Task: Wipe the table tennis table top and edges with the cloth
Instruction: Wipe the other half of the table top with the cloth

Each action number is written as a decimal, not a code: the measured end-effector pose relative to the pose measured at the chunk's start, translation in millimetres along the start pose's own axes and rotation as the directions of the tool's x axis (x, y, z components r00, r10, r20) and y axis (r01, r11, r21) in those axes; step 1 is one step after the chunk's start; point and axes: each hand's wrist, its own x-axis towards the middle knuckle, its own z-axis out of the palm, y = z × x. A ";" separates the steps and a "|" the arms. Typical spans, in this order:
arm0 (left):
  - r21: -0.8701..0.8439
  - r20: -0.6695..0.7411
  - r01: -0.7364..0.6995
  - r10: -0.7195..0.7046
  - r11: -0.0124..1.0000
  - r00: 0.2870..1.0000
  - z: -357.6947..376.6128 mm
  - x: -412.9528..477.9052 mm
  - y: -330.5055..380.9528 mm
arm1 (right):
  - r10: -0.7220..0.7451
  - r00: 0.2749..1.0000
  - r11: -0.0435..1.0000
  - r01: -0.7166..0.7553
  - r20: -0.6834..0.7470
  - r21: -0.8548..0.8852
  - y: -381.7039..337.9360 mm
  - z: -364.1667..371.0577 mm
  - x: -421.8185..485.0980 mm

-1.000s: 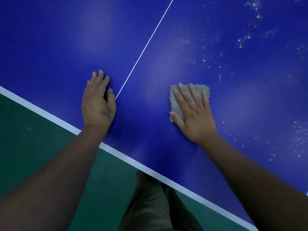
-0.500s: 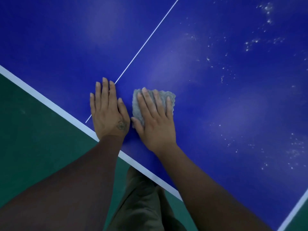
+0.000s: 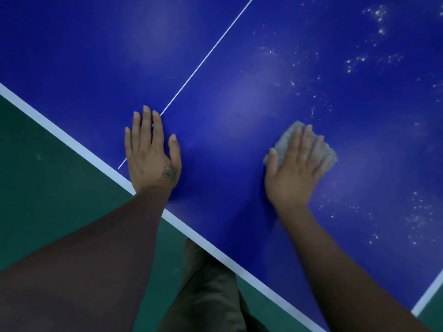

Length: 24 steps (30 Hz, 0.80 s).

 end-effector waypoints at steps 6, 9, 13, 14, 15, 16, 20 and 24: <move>-0.020 -0.011 -0.013 0.013 1.000 1.000 1.4 -0.3 -1.1 | -0.473 0.881 0.879 0.469 0.030 0.082 -97.9 22.4 -57.4; -0.025 -0.009 -0.005 0.005 1.000 1.000 0.1 -0.7 -0.2 | -0.569 0.822 0.820 0.565 0.025 0.093 -65.1 24.4 -74.0; -0.013 0.003 0.003 -0.003 1.000 1.000 -1.5 0.7 1.2 | -0.496 0.866 0.868 0.495 0.055 0.030 27.7 13.9 -73.6; -0.012 0.006 0.005 -0.005 1.000 1.000 -2.0 1.4 1.5 | -0.442 0.895 0.897 0.442 0.055 0.014 51.9 9.3 -74.9; -0.012 0.006 0.008 -0.008 1.000 1.000 -2.4 1.7 1.6 | -0.380 0.924 0.925 0.380 0.053 -0.004 72.8 4.7 -77.1; -0.014 0.006 0.009 -0.009 1.000 1.000 -2.5 1.7 1.6 | -0.318 0.946 0.947 0.320 0.054 -0.017 87.6 0.4 -79.6; -0.023 0.004 0.014 -0.014 1.000 1.000 -2.7 1.2 2.3 | -0.226 0.972 0.973 0.228 0.065 -0.030 65.9 -1.1 -75.0; -0.014 -0.004 0.018 -0.018 1.000 1.000 -2.9 1.0 3.4 | -0.447 0.894 0.895 0.446 0.026 0.020 -28.2 10.3 -25.5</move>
